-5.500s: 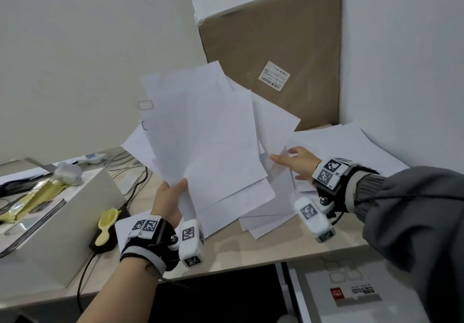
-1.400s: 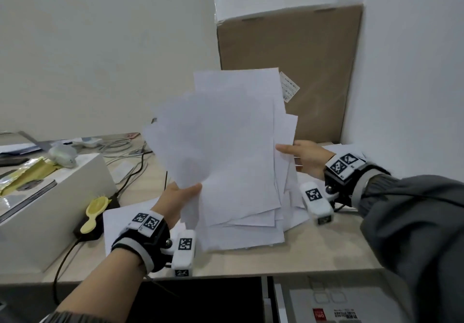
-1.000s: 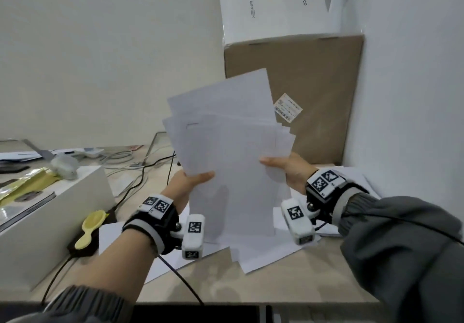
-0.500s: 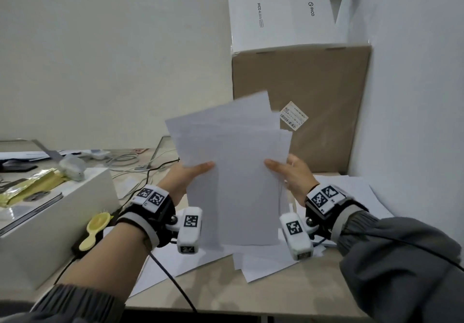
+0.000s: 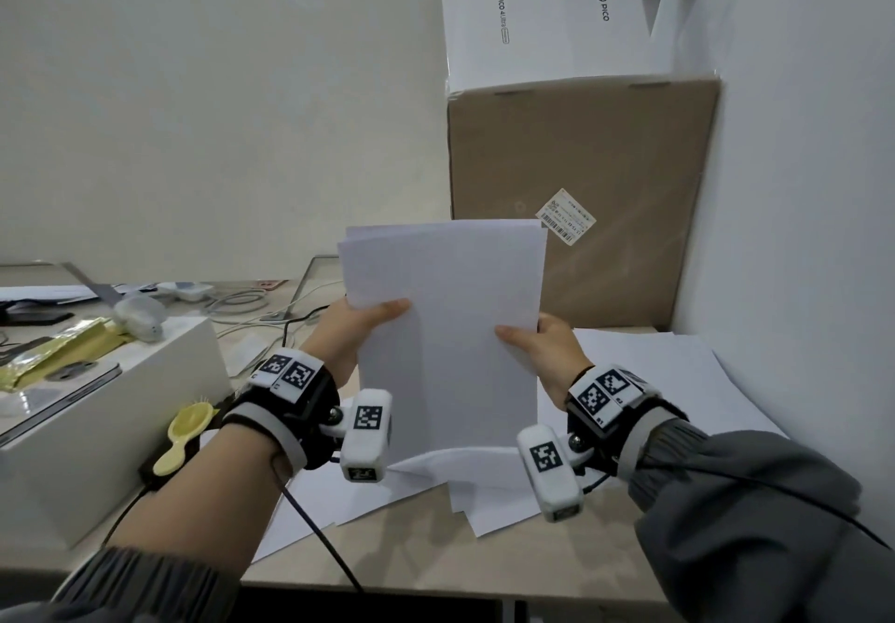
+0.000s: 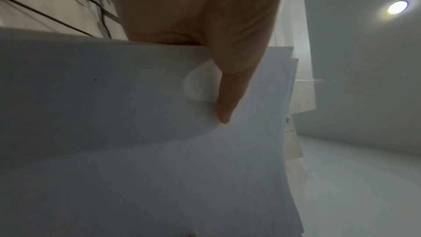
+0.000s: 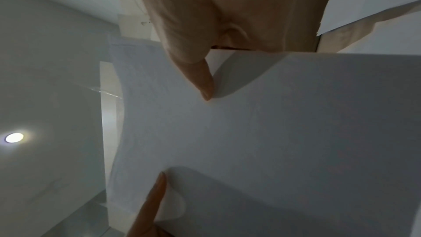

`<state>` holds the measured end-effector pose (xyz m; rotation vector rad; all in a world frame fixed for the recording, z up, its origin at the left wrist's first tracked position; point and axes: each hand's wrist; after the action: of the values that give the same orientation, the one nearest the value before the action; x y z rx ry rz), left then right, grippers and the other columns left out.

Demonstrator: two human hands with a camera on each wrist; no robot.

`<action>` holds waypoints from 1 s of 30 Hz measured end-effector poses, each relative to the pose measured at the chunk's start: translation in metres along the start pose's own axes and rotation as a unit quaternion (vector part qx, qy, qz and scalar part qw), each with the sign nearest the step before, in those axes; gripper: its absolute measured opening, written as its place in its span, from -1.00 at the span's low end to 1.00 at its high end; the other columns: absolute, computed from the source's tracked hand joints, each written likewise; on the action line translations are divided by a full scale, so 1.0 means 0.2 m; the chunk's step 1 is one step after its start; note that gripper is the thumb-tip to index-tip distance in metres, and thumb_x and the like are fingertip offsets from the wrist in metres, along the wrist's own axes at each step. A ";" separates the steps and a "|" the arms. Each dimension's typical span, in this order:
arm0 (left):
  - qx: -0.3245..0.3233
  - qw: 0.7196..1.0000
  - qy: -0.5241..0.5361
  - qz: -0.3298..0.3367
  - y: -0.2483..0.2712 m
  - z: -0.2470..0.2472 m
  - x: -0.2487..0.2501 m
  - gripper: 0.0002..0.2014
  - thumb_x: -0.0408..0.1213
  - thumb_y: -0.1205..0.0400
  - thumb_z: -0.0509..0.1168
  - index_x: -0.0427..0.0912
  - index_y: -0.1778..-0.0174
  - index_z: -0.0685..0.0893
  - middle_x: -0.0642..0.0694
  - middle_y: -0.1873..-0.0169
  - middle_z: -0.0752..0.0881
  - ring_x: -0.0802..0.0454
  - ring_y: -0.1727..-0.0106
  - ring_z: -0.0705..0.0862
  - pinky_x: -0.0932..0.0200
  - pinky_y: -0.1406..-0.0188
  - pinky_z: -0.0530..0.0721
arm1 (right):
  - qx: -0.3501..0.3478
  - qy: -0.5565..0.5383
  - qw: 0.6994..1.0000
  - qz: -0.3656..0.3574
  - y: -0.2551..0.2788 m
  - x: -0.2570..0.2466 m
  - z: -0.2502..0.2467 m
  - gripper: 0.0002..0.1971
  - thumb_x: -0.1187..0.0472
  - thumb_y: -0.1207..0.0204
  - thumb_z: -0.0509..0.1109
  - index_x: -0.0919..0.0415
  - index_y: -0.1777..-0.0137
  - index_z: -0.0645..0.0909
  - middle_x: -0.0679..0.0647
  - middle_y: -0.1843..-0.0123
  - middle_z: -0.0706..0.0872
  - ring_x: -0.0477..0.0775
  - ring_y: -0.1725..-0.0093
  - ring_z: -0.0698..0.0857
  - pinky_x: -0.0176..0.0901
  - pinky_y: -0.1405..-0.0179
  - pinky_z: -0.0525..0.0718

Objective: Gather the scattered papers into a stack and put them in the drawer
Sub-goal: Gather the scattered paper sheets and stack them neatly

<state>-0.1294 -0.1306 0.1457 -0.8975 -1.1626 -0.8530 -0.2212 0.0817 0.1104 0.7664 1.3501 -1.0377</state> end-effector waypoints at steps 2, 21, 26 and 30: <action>-0.013 0.999 0.001 -0.031 0.02 -0.02 -0.10 -0.61 -0.42 -0.46 0.49 -0.28 -0.22 0.68 -0.25 -0.12 0.78 -0.14 0.00 0.79 0.05 0.05 0.78 | -0.010 0.042 0.999 0.027 0.00 0.09 -0.02 -0.75 0.39 -0.42 0.49 0.24 -0.10 0.70 0.24 -0.15 0.77 0.24 -0.14 0.74 0.19 -0.30 0.63; 0.037 0.989 -0.006 -0.146 0.07 0.18 -0.38 -0.61 -0.39 -0.45 0.52 -0.41 -0.17 0.70 -0.35 -0.06 0.79 -0.33 -0.07 0.76 -0.22 -0.18 0.70 | -0.043 0.239 0.966 0.087 0.23 0.25 -0.26 -0.64 0.43 -0.52 0.27 0.26 -0.31 0.56 0.17 -0.25 0.70 0.17 -0.24 0.66 0.01 -0.34 0.59; -0.021 0.986 0.025 -0.162 0.07 0.35 -0.42 -0.74 -0.38 -0.58 0.39 -0.36 -0.17 0.68 -0.31 -0.07 0.78 -0.23 0.00 0.76 -0.07 -0.02 0.75 | 0.043 0.284 0.955 0.072 0.30 0.20 -0.49 -0.70 0.38 -0.61 0.18 0.33 -0.29 0.58 0.09 -0.13 0.63 0.08 -0.13 0.58 -0.24 -0.13 0.49; -0.021 0.985 -0.057 -0.164 0.08 0.45 -0.51 -0.88 -0.30 -0.66 0.31 -0.22 -0.07 0.68 -0.18 0.01 0.75 -0.02 0.10 0.71 0.20 0.12 0.62 | 0.156 0.305 0.933 0.109 0.30 0.22 -0.76 -0.74 0.43 -0.57 0.17 0.43 -0.18 0.61 0.19 -0.04 0.61 0.19 -0.09 0.58 -0.04 -0.15 0.54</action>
<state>-0.1686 -0.0325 0.0579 -0.8091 -1.4215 -1.1058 -0.2296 0.2362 0.0442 1.5380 1.5816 -0.8750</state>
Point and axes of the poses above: each hand's wrist, its own y-axis away from the middle knuckle, its own z-axis out of the palm, x = y × z
